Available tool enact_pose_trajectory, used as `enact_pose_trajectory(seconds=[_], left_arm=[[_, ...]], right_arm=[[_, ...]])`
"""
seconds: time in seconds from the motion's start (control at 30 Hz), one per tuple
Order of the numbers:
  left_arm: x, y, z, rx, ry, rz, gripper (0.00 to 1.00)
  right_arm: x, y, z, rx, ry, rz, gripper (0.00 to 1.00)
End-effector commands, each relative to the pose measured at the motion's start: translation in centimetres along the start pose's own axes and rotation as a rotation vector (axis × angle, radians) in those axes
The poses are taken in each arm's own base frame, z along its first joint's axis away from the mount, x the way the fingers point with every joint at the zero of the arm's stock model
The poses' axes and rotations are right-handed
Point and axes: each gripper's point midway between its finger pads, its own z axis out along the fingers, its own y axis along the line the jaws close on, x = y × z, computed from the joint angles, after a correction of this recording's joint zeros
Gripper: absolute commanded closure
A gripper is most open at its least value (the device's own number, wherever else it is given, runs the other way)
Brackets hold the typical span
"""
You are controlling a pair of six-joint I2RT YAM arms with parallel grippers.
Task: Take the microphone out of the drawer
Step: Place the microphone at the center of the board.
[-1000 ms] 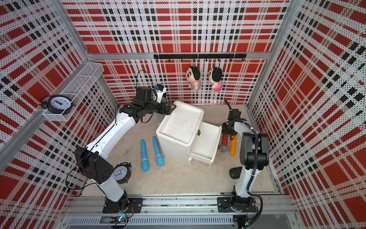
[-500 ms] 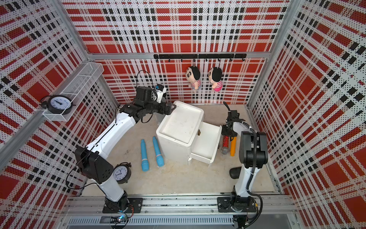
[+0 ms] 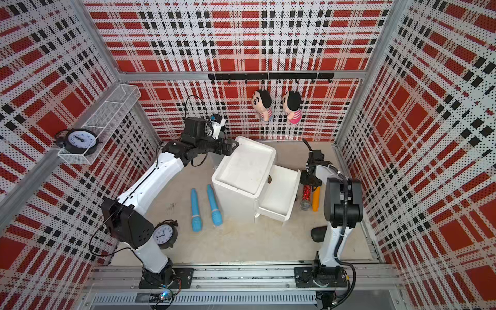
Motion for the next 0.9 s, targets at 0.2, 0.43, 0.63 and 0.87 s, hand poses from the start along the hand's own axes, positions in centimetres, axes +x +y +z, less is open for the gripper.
enact_pose_trajectory(seconds=[0.2, 0.43, 0.63, 0.87], left_arm=[[0.1, -0.2, 0.2, -0.004, 0.001, 0.016, 0.02], [0.0, -0.1, 0.1, -0.007, -0.002, 0.018, 0.02], [0.1, -0.2, 0.1, -0.002, 0.0, 0.017, 0.02], [0.0, -0.3, 0.1, 0.0, -0.002, 0.016, 0.02]], right_arm=[[0.5, 0.1, 0.3, 0.01, 0.016, -0.019, 0.46], [0.6, 0.1, 0.3, 0.014, 0.021, -0.017, 0.4], [0.4, 0.4, -0.5, 0.008, 0.007, -0.022, 0.39], [-0.7, 0.8, -2.5, -0.008, -0.032, -0.02, 0.37]])
